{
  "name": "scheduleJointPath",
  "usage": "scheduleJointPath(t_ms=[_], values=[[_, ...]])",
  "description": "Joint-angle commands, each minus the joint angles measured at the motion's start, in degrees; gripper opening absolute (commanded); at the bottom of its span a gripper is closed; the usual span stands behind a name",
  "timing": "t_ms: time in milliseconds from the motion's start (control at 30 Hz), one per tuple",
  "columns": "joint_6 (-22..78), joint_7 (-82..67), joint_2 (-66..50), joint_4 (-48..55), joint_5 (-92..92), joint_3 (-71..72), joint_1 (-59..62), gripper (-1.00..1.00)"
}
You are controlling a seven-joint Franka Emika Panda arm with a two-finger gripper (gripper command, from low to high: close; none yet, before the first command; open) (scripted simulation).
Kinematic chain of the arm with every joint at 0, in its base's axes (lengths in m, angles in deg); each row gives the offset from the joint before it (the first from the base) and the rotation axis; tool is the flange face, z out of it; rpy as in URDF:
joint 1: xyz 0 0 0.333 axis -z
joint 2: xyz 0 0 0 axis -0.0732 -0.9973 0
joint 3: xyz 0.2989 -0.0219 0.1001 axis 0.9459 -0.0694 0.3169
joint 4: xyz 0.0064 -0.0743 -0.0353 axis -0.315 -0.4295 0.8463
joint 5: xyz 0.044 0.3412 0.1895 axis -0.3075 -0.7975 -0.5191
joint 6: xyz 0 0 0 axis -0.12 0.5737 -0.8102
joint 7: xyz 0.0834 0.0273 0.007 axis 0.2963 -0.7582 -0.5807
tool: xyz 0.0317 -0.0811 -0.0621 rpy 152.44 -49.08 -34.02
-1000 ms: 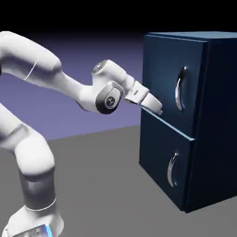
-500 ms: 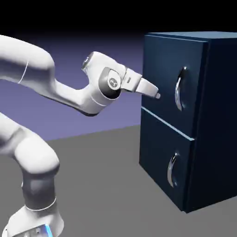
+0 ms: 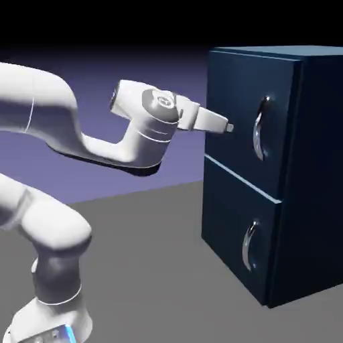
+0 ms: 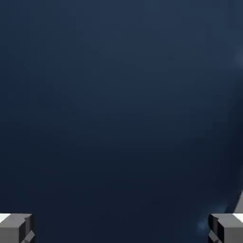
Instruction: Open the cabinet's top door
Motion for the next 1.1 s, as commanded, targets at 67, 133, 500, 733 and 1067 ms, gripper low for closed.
scheduleJointPath(t_ms=[67, 133, 500, 733, 1067], values=[[0.3, 5.68, 1.18, 0.83, 7.48, -2.39, -1.93, 0.0], [0.51, 9.47, 1.96, 1.39, 12.46, -3.99, -3.21, 0.0], [1.62, 30.28, 6.27, 4.44, 39.87, -12.75, -10.27, 0.0], [2.33, 43.53, 9.02, 6.38, 57.31, -18.33, -14.77, 0.0], [5.34, 47.45, 4.6, 13.44, 62.56, -25.11, -25.57, -1.0]])
